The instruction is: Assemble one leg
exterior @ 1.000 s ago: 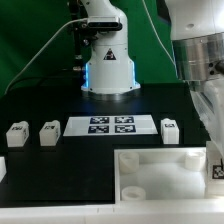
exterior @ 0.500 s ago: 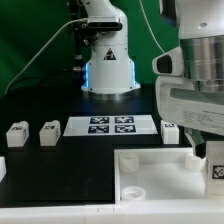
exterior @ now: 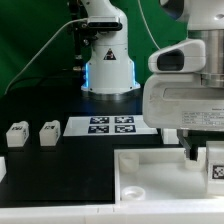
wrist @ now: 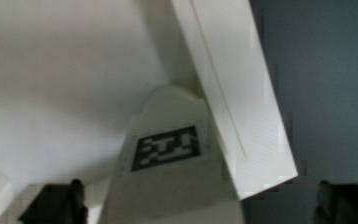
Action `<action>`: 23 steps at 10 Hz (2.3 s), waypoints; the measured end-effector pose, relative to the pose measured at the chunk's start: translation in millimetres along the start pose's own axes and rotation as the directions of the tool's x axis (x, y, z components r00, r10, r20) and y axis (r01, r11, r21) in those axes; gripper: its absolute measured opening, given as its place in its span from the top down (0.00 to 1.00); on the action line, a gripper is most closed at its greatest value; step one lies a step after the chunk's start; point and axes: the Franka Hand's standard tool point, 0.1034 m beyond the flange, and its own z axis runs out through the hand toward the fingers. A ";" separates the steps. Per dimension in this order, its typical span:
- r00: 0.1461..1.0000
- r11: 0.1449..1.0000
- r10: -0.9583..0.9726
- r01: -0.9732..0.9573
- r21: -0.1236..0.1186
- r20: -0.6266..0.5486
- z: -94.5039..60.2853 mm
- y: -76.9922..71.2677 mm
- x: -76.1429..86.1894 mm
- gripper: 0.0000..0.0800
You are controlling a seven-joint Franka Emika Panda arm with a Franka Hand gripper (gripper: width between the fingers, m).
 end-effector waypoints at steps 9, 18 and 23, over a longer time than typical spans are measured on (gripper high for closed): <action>0.502 0.503 0.863 -0.864 0.006 0.058 1.4 1.4 1.2 0.63; 0.663 0.663 0.748 -0.748 0.000 0.045 12.8 0.1 -8.5 0.23; 0.906 0.906 0.421 -0.422 0.011 0.035 14.5 2.9 -7.5 0.19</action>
Offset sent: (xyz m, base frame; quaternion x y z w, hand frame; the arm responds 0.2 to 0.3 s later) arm 0.0000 0.0000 0.0000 0.0000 0.0000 0.2667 0.9638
